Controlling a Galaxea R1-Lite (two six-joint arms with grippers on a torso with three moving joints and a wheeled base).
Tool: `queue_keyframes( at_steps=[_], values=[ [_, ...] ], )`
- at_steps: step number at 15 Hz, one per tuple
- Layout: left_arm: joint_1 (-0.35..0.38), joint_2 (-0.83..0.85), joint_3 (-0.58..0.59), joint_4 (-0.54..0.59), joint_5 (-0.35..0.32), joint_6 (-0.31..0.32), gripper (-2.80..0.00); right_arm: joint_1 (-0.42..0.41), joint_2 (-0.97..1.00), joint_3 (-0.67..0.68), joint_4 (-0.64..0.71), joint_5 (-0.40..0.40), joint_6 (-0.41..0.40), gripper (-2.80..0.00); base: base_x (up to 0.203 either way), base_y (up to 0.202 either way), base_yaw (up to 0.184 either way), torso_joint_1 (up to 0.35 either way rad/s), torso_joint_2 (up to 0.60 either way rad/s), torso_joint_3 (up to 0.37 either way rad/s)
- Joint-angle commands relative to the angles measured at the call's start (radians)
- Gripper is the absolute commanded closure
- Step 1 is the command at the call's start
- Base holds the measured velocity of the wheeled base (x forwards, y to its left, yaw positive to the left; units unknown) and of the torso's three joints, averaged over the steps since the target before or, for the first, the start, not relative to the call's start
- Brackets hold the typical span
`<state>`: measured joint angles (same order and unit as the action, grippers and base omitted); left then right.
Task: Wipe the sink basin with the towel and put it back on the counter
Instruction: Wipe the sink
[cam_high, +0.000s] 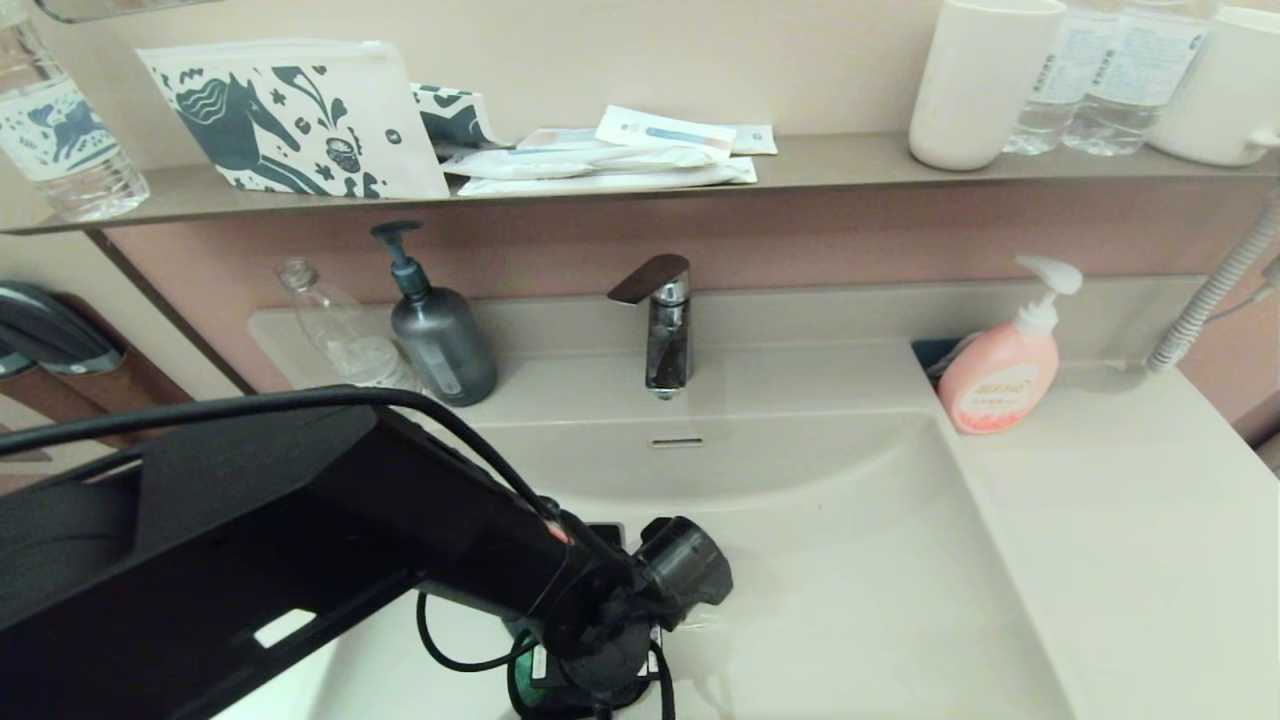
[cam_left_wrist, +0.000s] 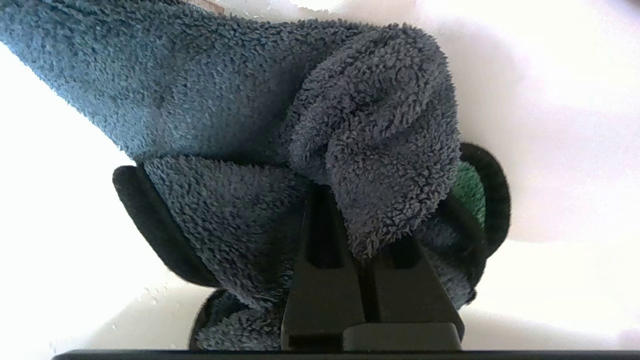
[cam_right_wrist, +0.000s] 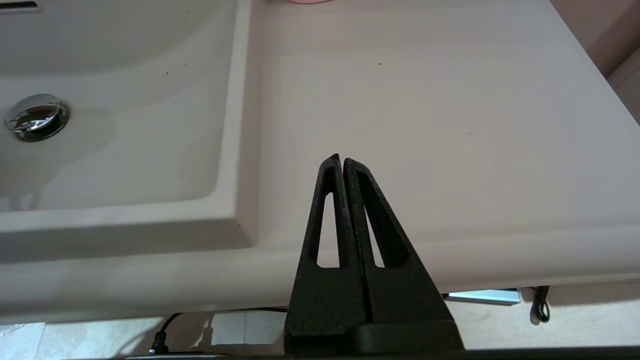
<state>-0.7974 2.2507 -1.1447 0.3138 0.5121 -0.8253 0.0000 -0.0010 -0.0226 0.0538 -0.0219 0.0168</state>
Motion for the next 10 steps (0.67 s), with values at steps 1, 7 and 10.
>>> queue_keyframes(
  at_steps=[1,7,10],
  values=[
    [-0.039,0.029,-0.077,0.001,-0.012,-0.022,0.00,0.000,0.001,0.000,0.000,0.000,0.000,0.00,0.000,0.000,0.000,0.000,0.00,0.000],
    [-0.086,0.053,-0.190,0.095,-0.020,-0.048,0.00,0.000,0.001,0.000,0.000,0.000,0.000,0.00,0.000,0.000,0.000,0.000,0.00,0.000],
    [-0.096,0.053,-0.177,0.175,-0.020,-0.051,0.00,0.000,0.001,0.000,0.000,0.000,0.000,0.00,0.000,0.000,0.000,0.000,0.00,0.000]
  ],
)
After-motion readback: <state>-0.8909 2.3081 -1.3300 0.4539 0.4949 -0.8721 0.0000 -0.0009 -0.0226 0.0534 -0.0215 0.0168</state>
